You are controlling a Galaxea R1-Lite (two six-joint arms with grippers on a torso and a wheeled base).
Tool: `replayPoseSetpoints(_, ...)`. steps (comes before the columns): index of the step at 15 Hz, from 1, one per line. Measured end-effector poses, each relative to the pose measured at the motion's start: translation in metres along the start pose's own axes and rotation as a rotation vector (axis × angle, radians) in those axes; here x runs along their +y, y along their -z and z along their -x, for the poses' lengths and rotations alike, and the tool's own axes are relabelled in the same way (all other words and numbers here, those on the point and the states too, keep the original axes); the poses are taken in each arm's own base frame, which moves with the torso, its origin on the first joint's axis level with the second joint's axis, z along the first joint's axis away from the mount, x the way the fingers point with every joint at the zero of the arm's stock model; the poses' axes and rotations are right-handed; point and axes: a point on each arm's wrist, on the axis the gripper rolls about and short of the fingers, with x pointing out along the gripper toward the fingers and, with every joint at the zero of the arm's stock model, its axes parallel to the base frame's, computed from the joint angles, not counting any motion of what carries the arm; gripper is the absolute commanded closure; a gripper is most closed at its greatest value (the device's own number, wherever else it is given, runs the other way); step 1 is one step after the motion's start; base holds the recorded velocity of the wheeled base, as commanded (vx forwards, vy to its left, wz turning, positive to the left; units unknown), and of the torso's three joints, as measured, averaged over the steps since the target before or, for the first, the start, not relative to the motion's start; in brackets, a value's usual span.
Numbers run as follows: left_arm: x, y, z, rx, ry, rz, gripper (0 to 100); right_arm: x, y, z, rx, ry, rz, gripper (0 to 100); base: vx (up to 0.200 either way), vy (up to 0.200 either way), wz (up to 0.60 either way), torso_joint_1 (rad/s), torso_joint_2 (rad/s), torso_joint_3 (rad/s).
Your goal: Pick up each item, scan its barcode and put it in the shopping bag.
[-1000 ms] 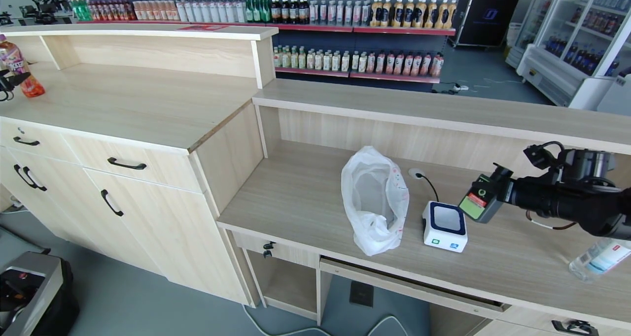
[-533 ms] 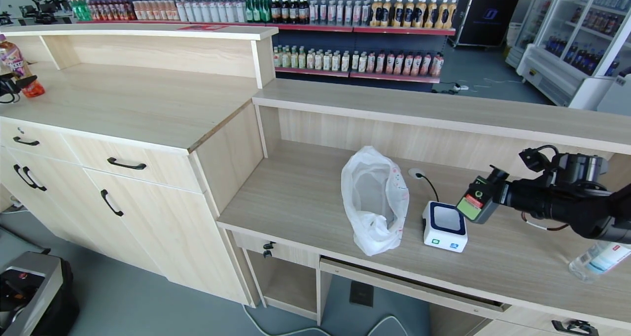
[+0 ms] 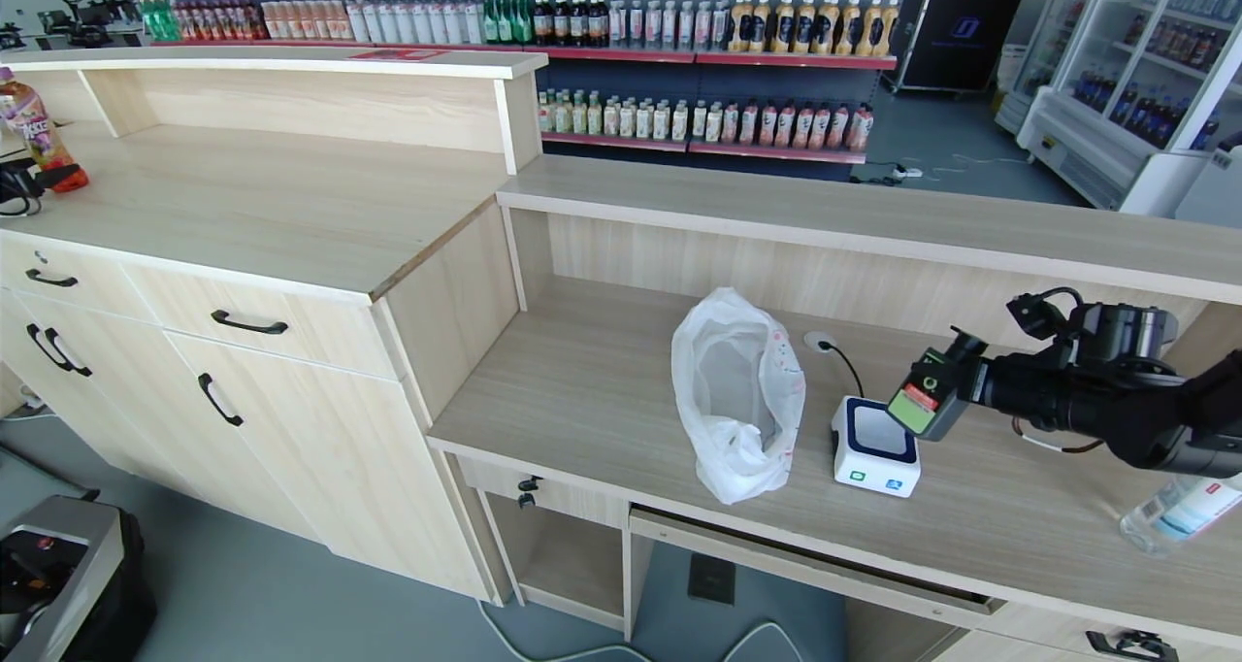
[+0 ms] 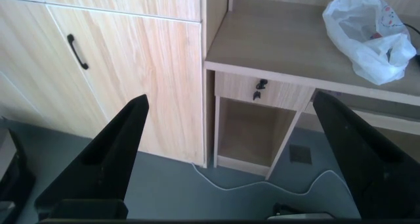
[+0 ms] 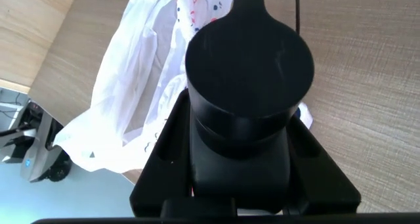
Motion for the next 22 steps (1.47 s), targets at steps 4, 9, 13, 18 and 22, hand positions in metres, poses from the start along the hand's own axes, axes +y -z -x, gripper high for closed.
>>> replayPoseSetpoints(4,0.000,0.000,0.000,0.000,0.000,0.000,0,0.002,-0.002,-0.009,-0.005,-0.017,-0.005,100,0.000,0.000,0.00,0.000,0.00,0.000)
replayPoseSetpoints(9,0.000,0.000,0.000,0.000,0.000,0.000,0,0.008,0.002,-0.020,0.009,-0.040,0.003,100,0.000,0.000,0.00,0.000,0.00,0.000)
replayPoseSetpoints(13,0.000,0.000,0.000,0.000,0.000,0.000,0,0.010,0.003,-0.024,0.012,-0.047,0.006,100,0.000,0.000,0.00,0.000,0.00,0.000)
replayPoseSetpoints(18,0.000,0.000,0.000,0.000,0.000,0.000,0,0.009,0.003,-0.025,0.012,-0.047,0.008,100,0.000,0.000,0.00,0.000,0.00,0.000)
replayPoseSetpoints(22,0.000,0.000,0.000,0.000,0.000,0.000,0,0.009,-0.001,-0.025,0.000,-0.015,0.036,100,0.000,0.000,0.00,0.000,0.00,0.000)
